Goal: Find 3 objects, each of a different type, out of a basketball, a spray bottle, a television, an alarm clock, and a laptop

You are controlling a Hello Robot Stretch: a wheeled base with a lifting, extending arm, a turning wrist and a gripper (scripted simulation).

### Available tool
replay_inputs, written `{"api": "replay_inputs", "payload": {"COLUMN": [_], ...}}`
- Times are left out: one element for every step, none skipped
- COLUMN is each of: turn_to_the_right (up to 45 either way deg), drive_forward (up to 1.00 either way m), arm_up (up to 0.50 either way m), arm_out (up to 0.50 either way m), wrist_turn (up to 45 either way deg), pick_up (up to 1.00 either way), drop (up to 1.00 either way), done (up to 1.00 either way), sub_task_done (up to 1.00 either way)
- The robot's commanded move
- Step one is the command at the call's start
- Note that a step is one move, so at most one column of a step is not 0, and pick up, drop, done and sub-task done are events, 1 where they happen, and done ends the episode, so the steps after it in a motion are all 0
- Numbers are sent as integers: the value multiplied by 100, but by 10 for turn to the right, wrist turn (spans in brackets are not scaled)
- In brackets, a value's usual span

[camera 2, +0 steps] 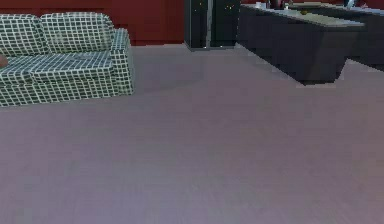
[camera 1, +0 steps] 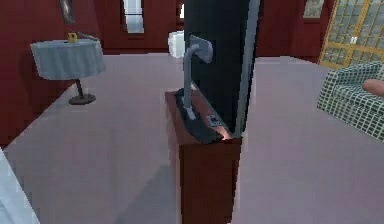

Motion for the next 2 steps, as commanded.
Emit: {"api": "replay_inputs", "payload": {"turn_to_the_right": [450, 450], "drive_forward": [0, 0], "arm_up": [0, 0], "arm_out": [0, 0], "wrist_turn": [0, 0], "pick_up": [0, 0], "drop": [0, 0], "done": [0, 0], "sub_task_done": [0, 0]}}
